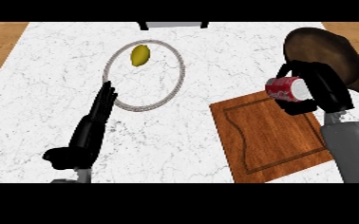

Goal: Pick the can from the cutting board and place it in the pan

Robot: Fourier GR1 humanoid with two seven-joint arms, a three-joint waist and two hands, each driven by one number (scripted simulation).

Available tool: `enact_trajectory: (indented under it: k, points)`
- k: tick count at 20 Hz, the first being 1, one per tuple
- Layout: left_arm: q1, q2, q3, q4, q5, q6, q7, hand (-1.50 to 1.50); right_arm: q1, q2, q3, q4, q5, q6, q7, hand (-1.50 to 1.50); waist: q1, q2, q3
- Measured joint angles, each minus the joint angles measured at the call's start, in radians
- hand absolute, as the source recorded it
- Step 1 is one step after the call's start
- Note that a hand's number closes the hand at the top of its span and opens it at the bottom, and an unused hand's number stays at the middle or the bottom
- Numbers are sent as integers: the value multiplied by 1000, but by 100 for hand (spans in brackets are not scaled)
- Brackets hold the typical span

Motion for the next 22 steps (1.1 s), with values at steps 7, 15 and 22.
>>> enact_trajectory:
  k: [7,15,22]
  points:
    - [-14,2,5,0,8,-33,1,0,94,37,-112,-247,-91,27,209,150,30,12,2]
    - [-54,-16,14,17,-1,-46,19,0,8,8,-280,-6,-157,-56,119,150,55,21,3]
    - [-67,-25,10,15,-11,-54,21,0,-125,-66,-380,338,-99,-279,-79,150,76,28,5]
